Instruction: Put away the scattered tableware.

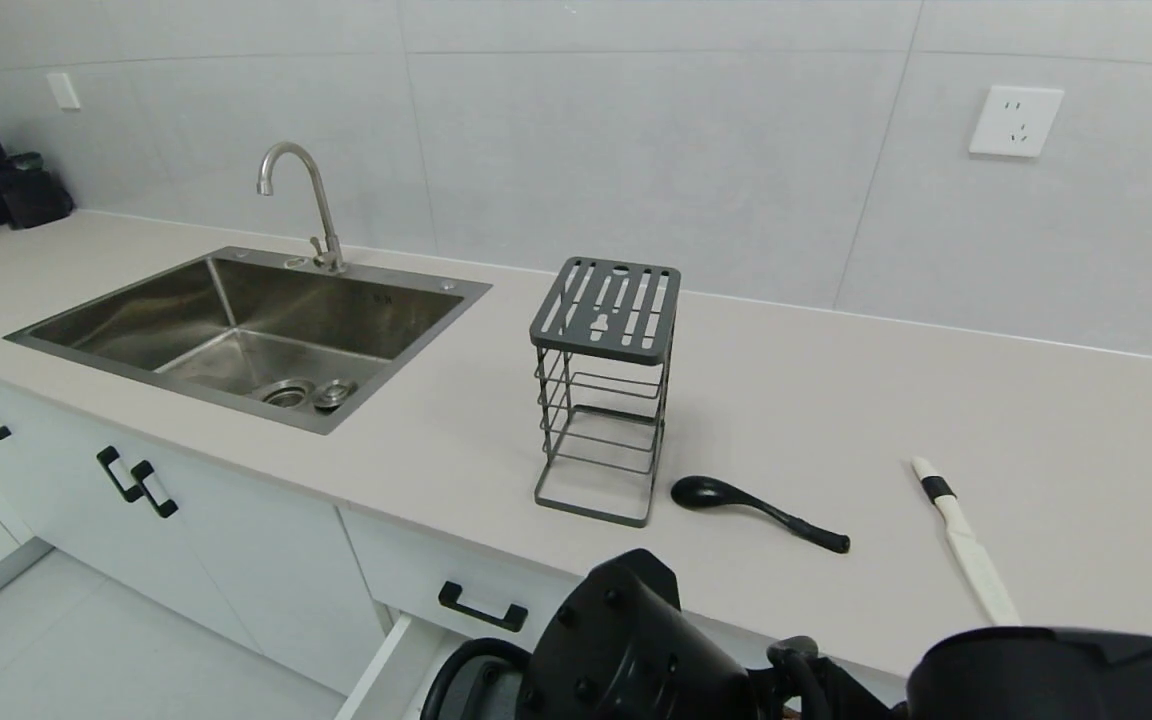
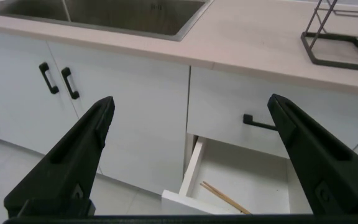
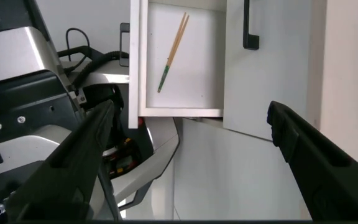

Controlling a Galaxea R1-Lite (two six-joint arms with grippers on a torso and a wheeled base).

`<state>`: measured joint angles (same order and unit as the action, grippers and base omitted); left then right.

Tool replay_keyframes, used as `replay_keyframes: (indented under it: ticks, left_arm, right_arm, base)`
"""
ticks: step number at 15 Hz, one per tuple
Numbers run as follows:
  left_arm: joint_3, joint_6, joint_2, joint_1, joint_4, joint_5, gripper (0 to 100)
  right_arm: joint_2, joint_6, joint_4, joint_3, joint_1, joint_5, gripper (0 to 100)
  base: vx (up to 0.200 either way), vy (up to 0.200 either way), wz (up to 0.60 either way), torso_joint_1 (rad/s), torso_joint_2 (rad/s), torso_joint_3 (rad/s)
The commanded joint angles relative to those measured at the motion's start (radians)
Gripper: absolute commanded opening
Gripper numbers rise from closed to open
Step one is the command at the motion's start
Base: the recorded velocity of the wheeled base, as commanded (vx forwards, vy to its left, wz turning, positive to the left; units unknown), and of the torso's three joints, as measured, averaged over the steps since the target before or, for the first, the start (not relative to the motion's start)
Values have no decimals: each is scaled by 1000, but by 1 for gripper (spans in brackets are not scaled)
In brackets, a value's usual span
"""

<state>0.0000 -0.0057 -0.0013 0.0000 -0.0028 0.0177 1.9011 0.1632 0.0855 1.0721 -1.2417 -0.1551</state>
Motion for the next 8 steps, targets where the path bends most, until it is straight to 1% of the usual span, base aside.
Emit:
replay_keyframes:
  ticks: [1,6,7,8]
  left_arm:
    - [0,0,1,0,0,1,100]
    - [0,0,1,0,0,-1,100]
    - [0,0,1,-2,0,1,100]
    - [0,0,1,-2,0,1,100]
  right_arm:
    - [1,-1,0,-1,1,0,100]
    - [3,1,2,-23,16,2,100]
    - [3,2,2,-31,25,5,100]
    - [3,4,2,-38,36,6,100]
  base:
    - [0,0,0,281,-544,-266]
    - [0,0,0,296,-573,-276]
    - [0,0,0,212,-442,-198]
    - [0,0,0,129,-227,-115]
